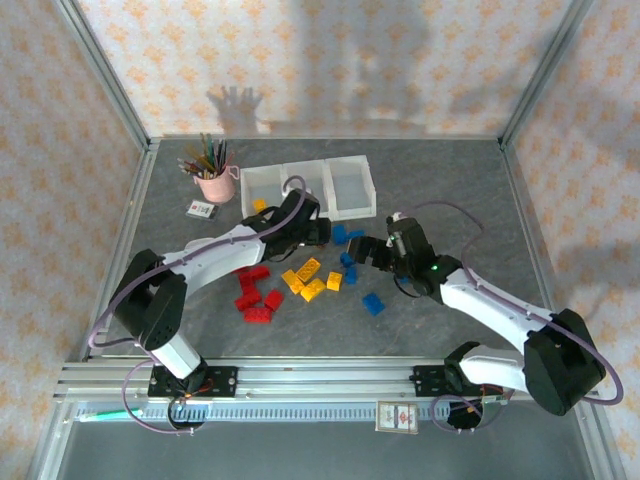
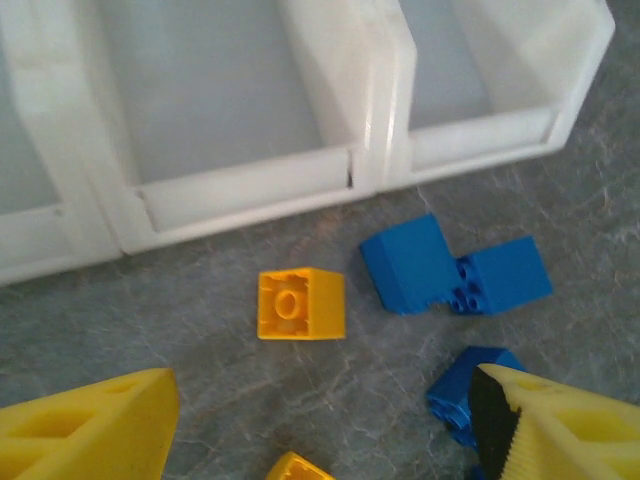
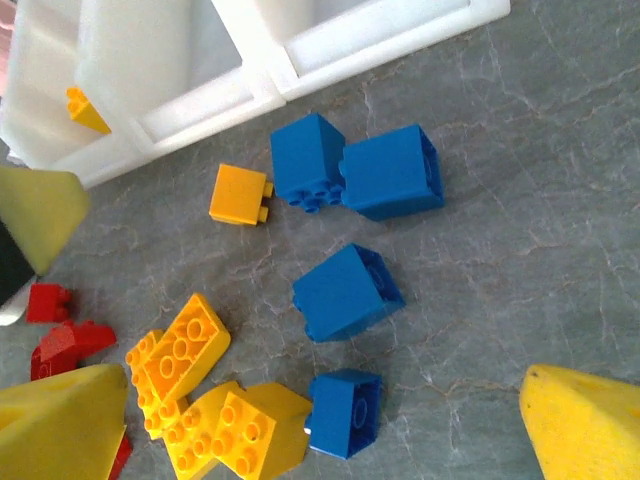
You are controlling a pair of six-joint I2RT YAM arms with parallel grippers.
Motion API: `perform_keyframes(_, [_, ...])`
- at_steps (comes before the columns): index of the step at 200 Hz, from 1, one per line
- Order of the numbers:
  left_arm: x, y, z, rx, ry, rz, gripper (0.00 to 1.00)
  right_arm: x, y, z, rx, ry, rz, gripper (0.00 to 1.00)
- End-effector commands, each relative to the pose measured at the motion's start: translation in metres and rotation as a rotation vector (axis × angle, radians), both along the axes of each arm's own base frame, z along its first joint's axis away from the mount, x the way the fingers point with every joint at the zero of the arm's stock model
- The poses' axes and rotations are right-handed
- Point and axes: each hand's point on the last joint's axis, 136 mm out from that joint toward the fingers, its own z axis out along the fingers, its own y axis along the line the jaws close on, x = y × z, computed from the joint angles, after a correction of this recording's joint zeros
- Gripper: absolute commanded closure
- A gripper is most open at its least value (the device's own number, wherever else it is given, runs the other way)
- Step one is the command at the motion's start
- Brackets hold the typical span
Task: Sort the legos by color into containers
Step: Pick up the lego from the center of the table.
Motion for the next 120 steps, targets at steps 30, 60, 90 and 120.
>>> perform_keyframes(30, [0.011, -0.005, -0.042, 0.110, 0.072, 0.015, 0.14, -0.001, -0.006, -0.004, -0.015, 0.007, 0.017, 0.00])
perform_keyframes(60, [0.020, -0.006, -0.055, 0.139, 0.074, 0.027, 0.15, -0.003, -0.009, -0.008, -0.020, 0.019, 0.012, 0.00])
perform_keyframes(90, [0.028, -0.003, -0.071, 0.178, 0.086, 0.058, 0.18, -0.003, -0.008, -0.009, -0.017, 0.023, 0.014, 0.00])
perform_keyframes(120, [0.035, -0.002, -0.079, 0.184, 0.094, 0.082, 0.21, -0.003, -0.008, -0.008, -0.016, 0.021, 0.013, 0.00])
